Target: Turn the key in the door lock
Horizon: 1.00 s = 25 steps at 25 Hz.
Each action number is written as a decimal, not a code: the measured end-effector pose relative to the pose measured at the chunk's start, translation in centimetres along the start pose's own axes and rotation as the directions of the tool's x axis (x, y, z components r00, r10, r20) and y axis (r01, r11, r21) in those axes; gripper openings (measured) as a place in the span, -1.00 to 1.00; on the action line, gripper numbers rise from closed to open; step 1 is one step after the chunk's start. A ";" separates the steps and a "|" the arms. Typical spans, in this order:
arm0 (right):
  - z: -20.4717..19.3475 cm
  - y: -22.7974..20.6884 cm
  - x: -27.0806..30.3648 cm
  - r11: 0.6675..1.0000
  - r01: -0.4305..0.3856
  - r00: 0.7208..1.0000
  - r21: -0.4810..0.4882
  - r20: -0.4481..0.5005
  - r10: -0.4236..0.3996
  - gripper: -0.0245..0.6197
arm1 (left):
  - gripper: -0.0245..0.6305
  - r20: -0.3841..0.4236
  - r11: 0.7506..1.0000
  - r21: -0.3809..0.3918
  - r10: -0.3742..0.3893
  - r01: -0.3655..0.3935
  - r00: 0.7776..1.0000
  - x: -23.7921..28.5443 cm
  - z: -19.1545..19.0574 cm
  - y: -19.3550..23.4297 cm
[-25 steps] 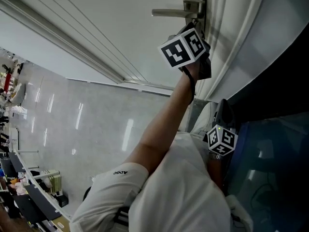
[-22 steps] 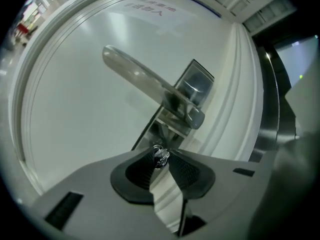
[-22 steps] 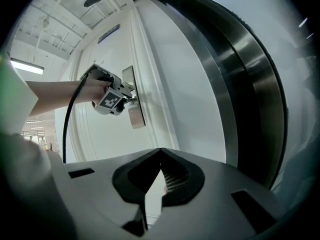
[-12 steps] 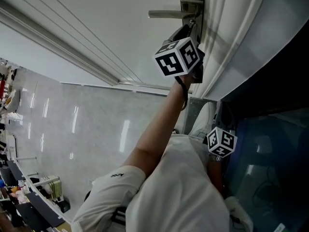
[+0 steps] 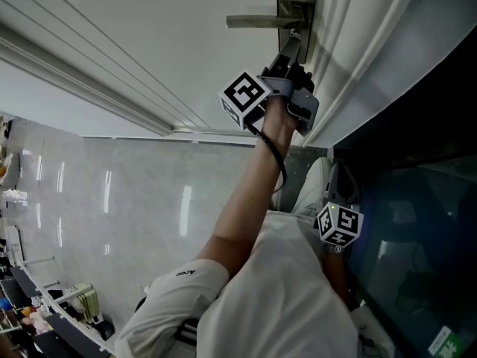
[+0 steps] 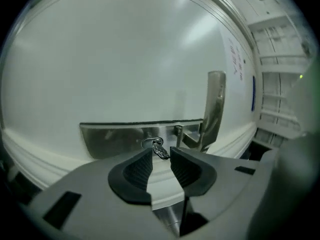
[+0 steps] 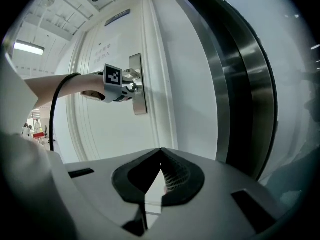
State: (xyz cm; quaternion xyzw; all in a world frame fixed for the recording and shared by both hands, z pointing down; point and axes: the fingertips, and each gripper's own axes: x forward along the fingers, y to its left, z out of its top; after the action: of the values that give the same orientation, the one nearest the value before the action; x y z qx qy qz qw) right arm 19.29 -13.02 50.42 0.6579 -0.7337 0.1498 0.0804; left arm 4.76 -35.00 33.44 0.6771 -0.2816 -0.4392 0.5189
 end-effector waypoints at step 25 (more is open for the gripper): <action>-1.6 -0.4 -1.8 0.999 0.053 0.998 0.009 -0.026 -0.053 -0.92 | -0.80 -0.094 0.745 0.657 0.237 -0.119 0.967 0.8 -0.7 -0.4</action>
State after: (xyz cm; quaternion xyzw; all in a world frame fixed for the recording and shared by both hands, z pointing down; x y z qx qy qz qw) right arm 19.76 -10.90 51.38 0.6754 -0.7143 0.1596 0.0906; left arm 5.73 -35.27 32.87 0.8192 -0.4334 -0.2039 0.3154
